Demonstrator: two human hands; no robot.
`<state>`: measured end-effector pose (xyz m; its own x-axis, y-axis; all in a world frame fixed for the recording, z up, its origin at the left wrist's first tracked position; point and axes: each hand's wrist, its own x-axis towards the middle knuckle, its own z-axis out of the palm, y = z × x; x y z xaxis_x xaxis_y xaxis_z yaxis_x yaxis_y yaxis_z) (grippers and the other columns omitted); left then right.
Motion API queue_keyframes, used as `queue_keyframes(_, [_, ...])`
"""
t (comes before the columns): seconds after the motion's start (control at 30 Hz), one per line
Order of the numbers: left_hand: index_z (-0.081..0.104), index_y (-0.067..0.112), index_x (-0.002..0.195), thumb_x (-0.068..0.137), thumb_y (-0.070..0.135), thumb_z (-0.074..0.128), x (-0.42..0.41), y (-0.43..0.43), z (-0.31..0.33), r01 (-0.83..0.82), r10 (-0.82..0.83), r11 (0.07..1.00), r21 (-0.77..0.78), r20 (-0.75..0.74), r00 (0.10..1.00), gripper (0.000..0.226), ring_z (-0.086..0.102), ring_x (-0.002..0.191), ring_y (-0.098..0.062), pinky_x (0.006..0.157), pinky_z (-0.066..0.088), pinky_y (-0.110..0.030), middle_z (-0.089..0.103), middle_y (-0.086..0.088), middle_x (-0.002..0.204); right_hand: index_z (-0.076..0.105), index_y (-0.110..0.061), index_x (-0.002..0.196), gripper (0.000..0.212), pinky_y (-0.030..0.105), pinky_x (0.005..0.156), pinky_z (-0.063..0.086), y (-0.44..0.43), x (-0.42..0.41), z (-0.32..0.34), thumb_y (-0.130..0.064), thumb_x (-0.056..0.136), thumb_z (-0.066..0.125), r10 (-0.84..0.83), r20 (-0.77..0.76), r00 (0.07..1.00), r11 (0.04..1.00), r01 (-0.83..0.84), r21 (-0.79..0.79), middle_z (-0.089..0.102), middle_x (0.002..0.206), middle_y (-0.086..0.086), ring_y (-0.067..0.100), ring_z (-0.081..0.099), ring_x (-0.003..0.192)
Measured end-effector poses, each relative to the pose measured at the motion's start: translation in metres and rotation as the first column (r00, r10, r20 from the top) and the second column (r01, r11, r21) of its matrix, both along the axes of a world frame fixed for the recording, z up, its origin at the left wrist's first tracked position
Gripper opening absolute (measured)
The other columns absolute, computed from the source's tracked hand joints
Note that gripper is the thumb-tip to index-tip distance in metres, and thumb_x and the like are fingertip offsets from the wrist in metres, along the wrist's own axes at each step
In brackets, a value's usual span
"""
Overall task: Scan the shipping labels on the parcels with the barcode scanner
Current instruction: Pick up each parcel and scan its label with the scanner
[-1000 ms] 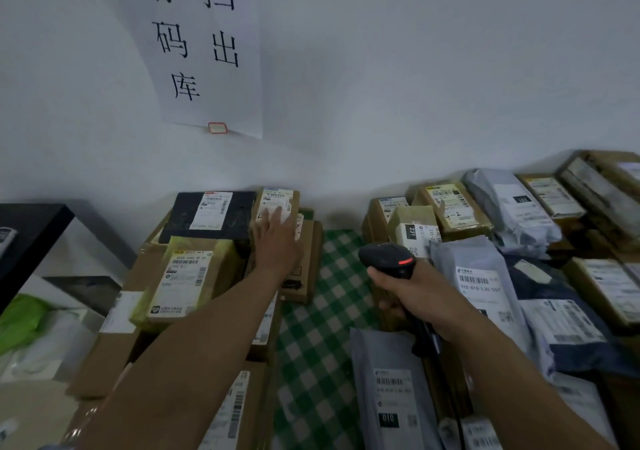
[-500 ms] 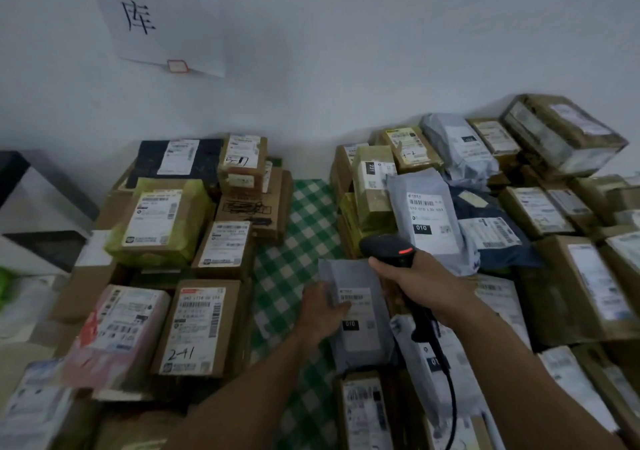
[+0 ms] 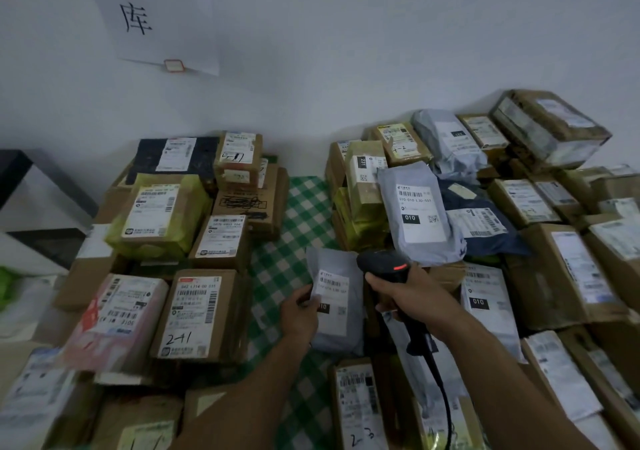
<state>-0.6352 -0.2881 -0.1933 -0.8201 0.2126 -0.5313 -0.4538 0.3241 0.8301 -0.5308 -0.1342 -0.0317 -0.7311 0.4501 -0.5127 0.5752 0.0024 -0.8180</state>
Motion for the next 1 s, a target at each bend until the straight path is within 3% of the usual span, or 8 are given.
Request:
queue_keyframes(0.13, [0.068,0.026,0.117,0.099,0.019,0.066,0.012,-0.019,0.041,-0.006,0.014,0.999,0.052,-0.153,0.988,0.019,0.064,0.09,0.002,0.067,0.048,-0.012,0.071,0.011,0.106,0.07,-0.026,0.116,0.025,0.024,0.062,0.054,-0.012,0.007,-0.002,-0.034,0.093,0.077,-0.053,-0.048,0.997,0.999,0.053,-0.004,0.079,0.098,0.003,0.021,0.076,0.084])
queue_keyframes(0.33, [0.067,0.034,0.117,0.101,0.028,0.064,0.036,-0.053,0.115,0.005,0.049,0.979,0.204,-0.26,0.964,0.018,0.068,0.091,0.007,0.072,0.056,-0.014,0.071,0.018,0.107,0.064,-0.034,0.125,0.039,0.028,0.081,0.052,-0.042,0.022,0.003,-0.037,0.09,0.079,-0.206,-0.225,0.952,0.972,0.226,0.067,0.076,0.104,-0.008,0.009,0.069,0.088])
queue_keyframes(0.47, [0.064,0.041,0.123,0.1,0.029,0.066,0.065,-0.069,0.136,0.001,0.081,0.953,0.302,-0.258,0.963,0.026,0.068,0.097,0.005,0.074,0.061,-0.022,0.071,0.017,0.114,0.068,-0.027,0.122,0.041,0.02,0.073,0.057,-0.06,0.042,0.012,-0.02,0.085,0.085,-0.25,-0.322,0.913,0.968,0.237,-0.079,0.079,0.103,-0.012,0.004,0.075,0.093])
queue_keyframes(0.53, [0.061,0.043,0.129,0.099,0.028,0.068,0.076,-0.077,0.139,-0.002,0.091,0.947,0.322,-0.262,0.961,0.035,0.067,0.099,0.004,0.07,0.058,-0.016,0.067,0.018,0.119,0.069,-0.023,0.124,0.05,0.026,0.082,0.058,-0.064,0.051,0.013,-0.012,0.079,0.089,-0.233,-0.324,0.917,0.972,0.231,-0.045,0.079,0.109,-0.01,0.006,0.074,0.1])
queue_keyframes(0.6, [0.06,0.045,0.137,0.097,0.028,0.071,0.083,-0.084,0.141,0.014,0.072,0.942,0.336,-0.244,0.967,0.044,0.065,0.105,0.0,0.069,0.056,-0.013,0.06,0.016,0.128,0.07,-0.022,0.124,0.053,0.026,0.081,0.057,-0.065,0.06,0.015,-0.009,0.076,0.09,-0.23,-0.313,0.921,0.971,0.24,-0.009,0.079,0.108,-0.011,0.005,0.074,0.097])
queue_keyframes(0.8, [0.058,0.05,0.137,0.091,0.025,0.079,0.093,-0.096,0.147,0.075,-0.027,0.923,0.378,-0.132,0.991,0.057,0.067,0.111,-0.007,0.092,0.061,-0.04,0.069,0.019,0.124,0.072,-0.021,0.119,0.04,0.037,0.087,0.058,-0.069,0.079,0.023,-0.005,0.084,0.082,-0.277,-0.298,0.914,0.96,0.277,-0.044,0.08,0.107,-0.003,0.016,0.075,0.099])
queue_keyframes(0.93, [0.06,0.057,0.124,0.091,0.021,0.078,0.097,-0.1,0.151,0.137,-0.096,0.92,0.367,-0.129,0.987,0.053,0.067,0.113,-0.006,0.093,0.061,-0.04,0.071,0.02,0.124,0.073,-0.024,0.114,0.036,0.038,0.086,0.059,-0.068,0.087,0.029,-0.003,0.086,0.081,-0.264,-0.302,0.916,0.963,0.265,-0.04,0.08,0.103,-0.004,0.017,0.076,0.097])
queue_keyframes(1.0, [0.056,0.058,0.128,0.091,0.016,0.077,0.097,-0.101,0.152,0.164,-0.115,0.921,0.353,-0.155,0.981,0.06,0.064,0.113,-0.003,0.091,0.061,-0.033,0.069,0.022,0.123,0.072,-0.027,0.114,0.036,0.037,0.088,0.06,-0.068,0.09,0.033,-0.007,0.086,0.082,-0.238,-0.307,0.922,0.968,0.252,0.008,0.08,0.105,-0.006,0.012,0.075,0.097])
